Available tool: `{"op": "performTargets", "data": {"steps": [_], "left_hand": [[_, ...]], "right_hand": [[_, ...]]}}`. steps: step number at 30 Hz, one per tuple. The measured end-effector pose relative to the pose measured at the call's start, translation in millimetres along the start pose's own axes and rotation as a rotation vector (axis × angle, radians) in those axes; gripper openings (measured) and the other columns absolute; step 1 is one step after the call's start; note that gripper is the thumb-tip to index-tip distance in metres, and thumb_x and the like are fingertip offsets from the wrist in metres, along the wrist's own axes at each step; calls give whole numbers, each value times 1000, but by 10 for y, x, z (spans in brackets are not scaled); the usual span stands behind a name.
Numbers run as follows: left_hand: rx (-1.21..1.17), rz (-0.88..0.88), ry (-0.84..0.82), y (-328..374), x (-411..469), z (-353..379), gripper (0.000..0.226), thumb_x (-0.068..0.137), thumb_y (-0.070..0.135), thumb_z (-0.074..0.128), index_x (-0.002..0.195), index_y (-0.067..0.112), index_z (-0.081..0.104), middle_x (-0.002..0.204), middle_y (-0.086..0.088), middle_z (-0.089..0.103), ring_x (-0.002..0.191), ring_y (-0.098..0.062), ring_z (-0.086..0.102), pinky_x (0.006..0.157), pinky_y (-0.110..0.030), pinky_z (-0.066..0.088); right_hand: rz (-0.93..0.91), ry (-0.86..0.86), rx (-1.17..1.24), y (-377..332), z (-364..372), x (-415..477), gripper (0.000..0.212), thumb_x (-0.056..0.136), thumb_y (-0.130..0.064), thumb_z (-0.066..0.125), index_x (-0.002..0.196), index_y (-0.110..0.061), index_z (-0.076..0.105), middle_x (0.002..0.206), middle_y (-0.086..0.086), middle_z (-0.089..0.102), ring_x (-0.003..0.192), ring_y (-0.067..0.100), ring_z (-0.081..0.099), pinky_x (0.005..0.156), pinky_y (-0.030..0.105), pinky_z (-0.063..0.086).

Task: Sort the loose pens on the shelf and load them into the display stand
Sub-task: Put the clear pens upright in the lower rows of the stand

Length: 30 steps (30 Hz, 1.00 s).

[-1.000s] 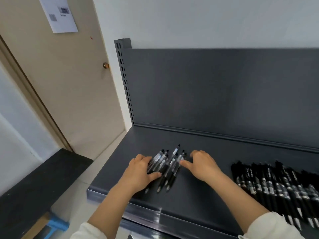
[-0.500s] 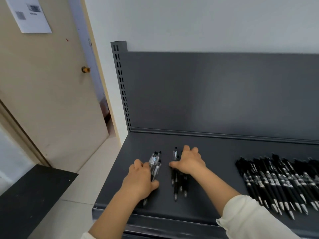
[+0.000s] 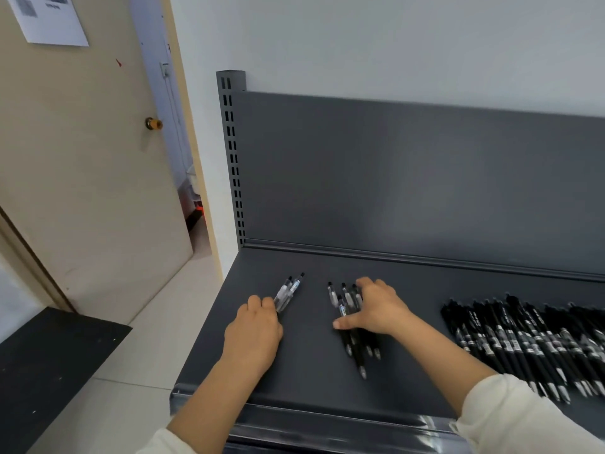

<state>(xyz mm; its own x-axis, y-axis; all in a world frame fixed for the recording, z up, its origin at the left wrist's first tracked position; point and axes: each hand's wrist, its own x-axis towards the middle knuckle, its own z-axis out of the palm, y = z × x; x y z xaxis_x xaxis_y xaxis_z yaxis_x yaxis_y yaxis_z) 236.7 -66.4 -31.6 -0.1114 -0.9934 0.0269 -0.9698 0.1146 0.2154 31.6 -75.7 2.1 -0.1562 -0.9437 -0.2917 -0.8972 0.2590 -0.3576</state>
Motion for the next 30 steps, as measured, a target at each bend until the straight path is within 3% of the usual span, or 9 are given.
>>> {"op": "performTargets", "data": {"steps": [4,8,11,15,19,22,26,28,30], "left_hand": [[-13,-21,-10,6,11,15,21,96,14,33,112,8,45,114,-7,48,99,-22,50,66,-26,36],[-5,-16,-57,-22,10,-23,19,93,10,36,108,5,46,111,-11,51,88,-24,50,69,-27,35],[-72,-21,-95,-46,12,-83,18,93,10,38,108,4,46,110,-13,51,80,-24,43,68,-29,35],[-217,-17,-127,-96,-48,-138,19,95,14,40,110,4,45,103,-9,43,78,-24,45,69,-30,38],[-356,22,-135,-168,-99,-164,14,95,20,45,103,8,46,99,-7,47,80,-22,51,69,-29,41],[-510,12,-118,-203,-118,-159,21,95,28,50,106,11,50,95,-6,59,83,-22,58,71,-32,46],[-653,-8,-39,-173,-154,-141,28,90,42,56,105,18,53,89,5,57,83,-13,55,63,-20,40],[-731,-8,-29,-131,-162,-129,26,90,42,57,102,19,54,85,5,57,77,-12,54,61,-18,40],[-817,-4,-45,-80,-172,-108,25,90,41,57,100,19,55,82,3,57,70,-12,53,61,-23,46]], "right_hand": [[95,-55,-56,-61,48,-79,71,68,-52,74,118,-12,43,113,3,49,104,22,53,73,31,47],[96,-49,-62,-151,73,-134,35,74,-37,68,75,-17,40,76,-4,46,75,19,51,50,25,34],[94,-38,-73,-197,89,-176,27,80,-33,64,85,-14,45,78,-3,46,78,20,51,52,26,36],[105,-13,-81,-189,154,-173,33,87,-24,56,116,-11,45,105,5,55,86,23,50,68,31,43],[100,23,-24,-155,155,-158,30,91,-22,47,119,-11,41,114,8,55,92,25,51,72,31,42],[76,-3,195,-93,136,-150,22,91,-20,44,111,-11,42,98,8,53,82,23,52,67,31,42],[47,-10,771,-44,84,-306,17,90,-6,43,105,-12,48,73,4,46,57,14,41,49,25,35],[35,19,960,-23,56,-400,5,94,-11,47,96,-14,50,69,2,46,54,12,40,48,23,35],[43,43,1108,-6,38,-471,11,95,-20,53,86,-15,49,64,0,46,50,10,40,46,22,37]]}}
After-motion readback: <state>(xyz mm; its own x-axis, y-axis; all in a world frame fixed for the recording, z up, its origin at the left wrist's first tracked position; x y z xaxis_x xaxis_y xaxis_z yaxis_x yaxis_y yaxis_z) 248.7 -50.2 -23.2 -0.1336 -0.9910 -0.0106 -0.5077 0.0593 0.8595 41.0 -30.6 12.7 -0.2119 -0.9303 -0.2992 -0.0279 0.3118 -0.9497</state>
